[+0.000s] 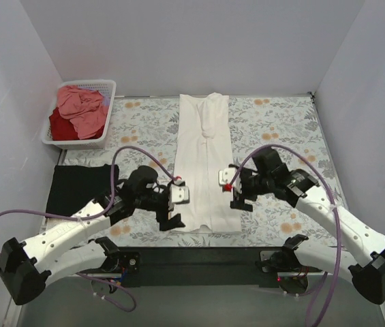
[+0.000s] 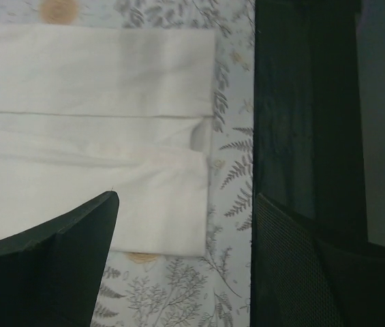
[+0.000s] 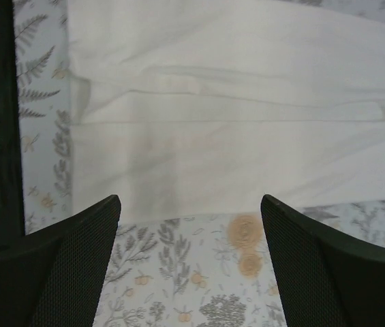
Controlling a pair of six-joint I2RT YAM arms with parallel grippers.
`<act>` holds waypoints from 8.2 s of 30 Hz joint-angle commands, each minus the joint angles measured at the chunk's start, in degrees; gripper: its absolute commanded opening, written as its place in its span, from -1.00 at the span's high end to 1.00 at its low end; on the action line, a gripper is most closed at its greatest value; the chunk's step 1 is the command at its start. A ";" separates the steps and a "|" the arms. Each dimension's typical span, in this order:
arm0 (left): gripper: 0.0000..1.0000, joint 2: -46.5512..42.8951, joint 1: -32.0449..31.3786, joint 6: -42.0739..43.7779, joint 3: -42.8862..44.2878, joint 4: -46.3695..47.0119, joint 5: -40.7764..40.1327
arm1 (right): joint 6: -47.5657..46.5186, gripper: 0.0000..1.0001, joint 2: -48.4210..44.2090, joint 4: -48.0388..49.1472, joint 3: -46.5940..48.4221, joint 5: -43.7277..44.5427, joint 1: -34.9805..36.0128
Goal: Fold and stack the t-shirts
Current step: Fold the tshirt
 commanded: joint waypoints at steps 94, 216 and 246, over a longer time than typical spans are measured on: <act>1.00 30.61 13.14 24.07 6.38 31.33 -3.31 | -12.64 0.97 18.31 26.20 -4.41 3.22 -4.07; 1.00 5.40 9.37 13.10 5.24 -12.33 13.30 | -1.69 0.97 4.34 -14.40 4.64 -6.89 -2.58; 1.00 62.10 28.01 6.49 36.21 9.19 7.94 | -11.07 0.97 70.01 -11.86 51.79 -5.50 -12.78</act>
